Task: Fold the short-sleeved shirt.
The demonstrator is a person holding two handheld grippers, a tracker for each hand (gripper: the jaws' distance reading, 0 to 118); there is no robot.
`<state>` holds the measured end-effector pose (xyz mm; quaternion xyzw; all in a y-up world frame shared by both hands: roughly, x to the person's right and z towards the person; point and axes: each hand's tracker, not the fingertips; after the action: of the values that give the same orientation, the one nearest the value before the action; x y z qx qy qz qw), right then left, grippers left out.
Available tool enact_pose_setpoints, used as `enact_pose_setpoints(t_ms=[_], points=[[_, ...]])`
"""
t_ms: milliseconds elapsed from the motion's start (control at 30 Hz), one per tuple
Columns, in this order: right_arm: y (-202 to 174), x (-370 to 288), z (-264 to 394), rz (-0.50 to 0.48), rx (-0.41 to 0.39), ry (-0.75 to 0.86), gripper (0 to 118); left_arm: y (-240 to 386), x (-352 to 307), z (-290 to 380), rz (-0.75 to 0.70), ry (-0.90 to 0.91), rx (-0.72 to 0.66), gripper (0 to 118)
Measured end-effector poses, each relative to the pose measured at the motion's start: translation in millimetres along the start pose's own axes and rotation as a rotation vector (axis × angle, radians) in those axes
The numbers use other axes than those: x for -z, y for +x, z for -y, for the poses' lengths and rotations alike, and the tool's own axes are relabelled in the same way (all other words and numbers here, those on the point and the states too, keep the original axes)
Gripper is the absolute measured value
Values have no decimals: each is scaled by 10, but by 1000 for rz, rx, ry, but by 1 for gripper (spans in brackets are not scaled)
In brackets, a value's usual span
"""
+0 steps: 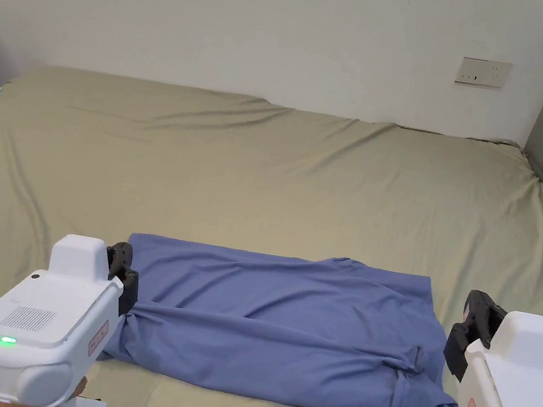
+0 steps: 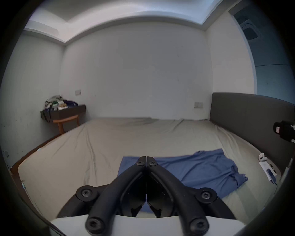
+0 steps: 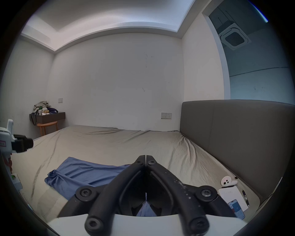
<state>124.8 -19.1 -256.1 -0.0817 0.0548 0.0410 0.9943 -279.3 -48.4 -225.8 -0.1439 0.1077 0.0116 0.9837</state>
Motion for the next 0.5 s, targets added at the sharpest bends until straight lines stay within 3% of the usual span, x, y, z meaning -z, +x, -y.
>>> enact_pose_setpoints(t_ms=[233,400,467,500], points=[[-5,134,-5,-12,-16,-21,1,-410,717,181,24,-368,-132,0],[-6,240,55,-9,-30,-47,1,-679,1147,455,11,-560,-132,3],[-1,292,93,-8,-25,-65,1,-786,1275,584,-6,-627,-208,15],[-2,311,111,-8,-25,-74,1,-823,1318,632,-3,-643,-225,37]])
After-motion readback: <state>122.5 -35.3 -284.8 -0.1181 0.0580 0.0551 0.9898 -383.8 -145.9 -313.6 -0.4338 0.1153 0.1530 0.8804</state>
